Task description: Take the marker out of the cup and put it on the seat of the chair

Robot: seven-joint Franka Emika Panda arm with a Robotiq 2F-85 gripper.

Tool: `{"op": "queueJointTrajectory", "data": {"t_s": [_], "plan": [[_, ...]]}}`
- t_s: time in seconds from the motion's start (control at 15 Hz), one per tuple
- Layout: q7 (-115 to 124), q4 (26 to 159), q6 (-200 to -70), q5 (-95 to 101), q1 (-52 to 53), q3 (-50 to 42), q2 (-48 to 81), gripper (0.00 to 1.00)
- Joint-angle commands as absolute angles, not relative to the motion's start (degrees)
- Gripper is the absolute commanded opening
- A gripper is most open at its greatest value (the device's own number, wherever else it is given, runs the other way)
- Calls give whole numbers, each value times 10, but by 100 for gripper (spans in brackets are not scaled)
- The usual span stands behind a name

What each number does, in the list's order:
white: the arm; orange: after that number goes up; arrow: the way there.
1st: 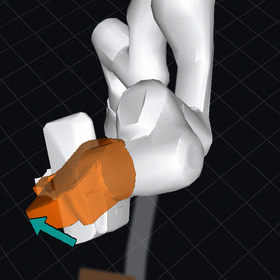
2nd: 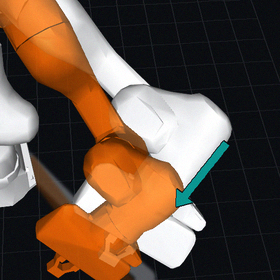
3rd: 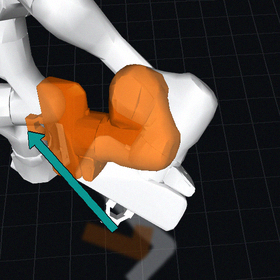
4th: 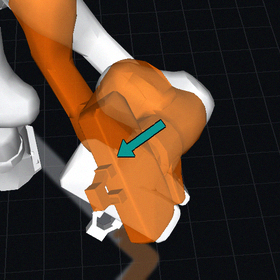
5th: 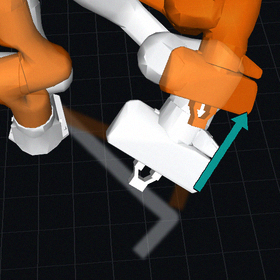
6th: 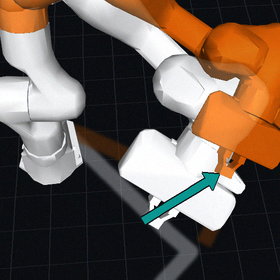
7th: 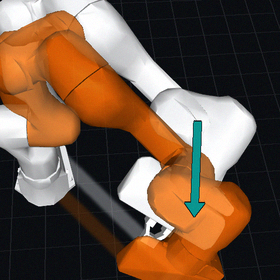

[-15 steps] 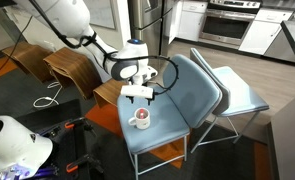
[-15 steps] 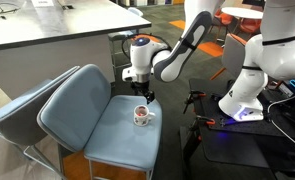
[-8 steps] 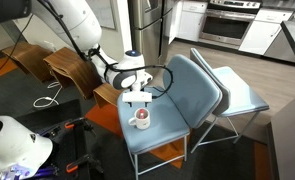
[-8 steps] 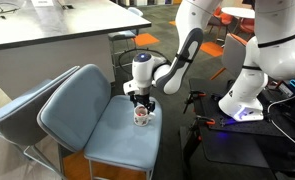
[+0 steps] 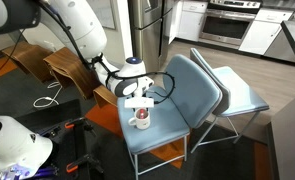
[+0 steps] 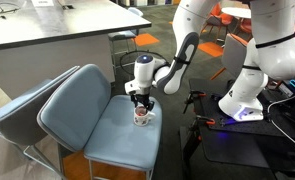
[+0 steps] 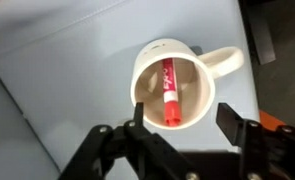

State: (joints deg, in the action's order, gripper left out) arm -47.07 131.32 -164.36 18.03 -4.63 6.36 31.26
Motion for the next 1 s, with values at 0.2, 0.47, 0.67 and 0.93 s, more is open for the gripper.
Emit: {"op": "queueJointTrajectory", "data": {"t_s": [0.2,0.47,0.67,0.93], "plan": [[-514,1305,-1677,188,-106,93,326,60],[-546,1291,-1679,183,-134,115,343,58],[-565,1279,-1682,180,-149,129,360,58],[-566,1277,-1697,184,-154,133,373,56]]}}
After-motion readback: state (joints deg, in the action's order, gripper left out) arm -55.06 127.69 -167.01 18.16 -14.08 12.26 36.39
